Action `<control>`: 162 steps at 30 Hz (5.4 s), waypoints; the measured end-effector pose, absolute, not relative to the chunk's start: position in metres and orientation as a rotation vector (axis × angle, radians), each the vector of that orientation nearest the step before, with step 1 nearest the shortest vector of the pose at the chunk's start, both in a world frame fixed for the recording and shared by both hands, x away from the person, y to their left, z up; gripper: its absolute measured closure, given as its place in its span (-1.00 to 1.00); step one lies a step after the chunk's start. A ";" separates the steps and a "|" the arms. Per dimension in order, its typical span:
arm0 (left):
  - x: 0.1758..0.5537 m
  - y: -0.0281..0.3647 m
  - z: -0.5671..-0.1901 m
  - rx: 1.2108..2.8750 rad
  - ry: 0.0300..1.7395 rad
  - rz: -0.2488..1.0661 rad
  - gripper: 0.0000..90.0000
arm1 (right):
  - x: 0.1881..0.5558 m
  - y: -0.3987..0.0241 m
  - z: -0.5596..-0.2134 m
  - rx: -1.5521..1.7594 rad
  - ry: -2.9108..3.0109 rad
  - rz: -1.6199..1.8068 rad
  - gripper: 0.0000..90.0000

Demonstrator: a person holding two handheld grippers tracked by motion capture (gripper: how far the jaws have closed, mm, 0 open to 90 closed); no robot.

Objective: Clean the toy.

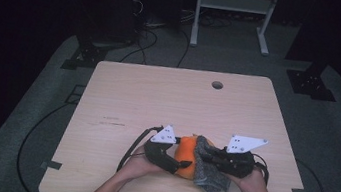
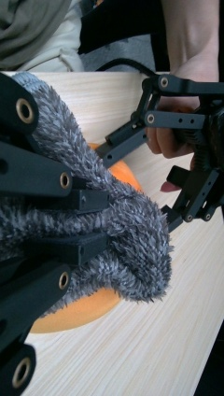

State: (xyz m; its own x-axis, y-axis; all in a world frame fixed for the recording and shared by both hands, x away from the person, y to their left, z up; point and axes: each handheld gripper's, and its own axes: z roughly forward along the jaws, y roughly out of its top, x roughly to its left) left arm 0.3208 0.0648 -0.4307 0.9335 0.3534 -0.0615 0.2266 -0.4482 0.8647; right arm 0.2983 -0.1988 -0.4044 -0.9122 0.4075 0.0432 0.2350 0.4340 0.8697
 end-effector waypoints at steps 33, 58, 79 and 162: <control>0.314 0.056 -0.425 2.037 0.373 0.210 -0.24 | 0.287 -0.199 -0.399 0.512 2.505 1.418 0.78; 0.298 0.051 -0.424 2.084 0.136 0.321 -0.23 | 0.291 -0.210 -0.373 0.491 2.546 1.370 0.78; 0.321 0.069 -0.428 1.982 0.380 0.086 -0.26 | 0.299 -0.202 -0.394 0.564 2.552 1.407 0.78; 0.320 0.090 -0.423 2.021 0.270 0.269 -0.07 | 0.307 -0.233 -0.431 0.724 2.588 1.395 0.77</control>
State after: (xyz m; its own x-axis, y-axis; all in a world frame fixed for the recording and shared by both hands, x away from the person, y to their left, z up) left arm 0.3204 0.0898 -0.4231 0.9498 0.3045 0.0723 0.0736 -0.4419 0.8941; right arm 0.3067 -0.2333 -0.4311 -0.8794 0.4599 0.1227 0.3553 0.4626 0.8123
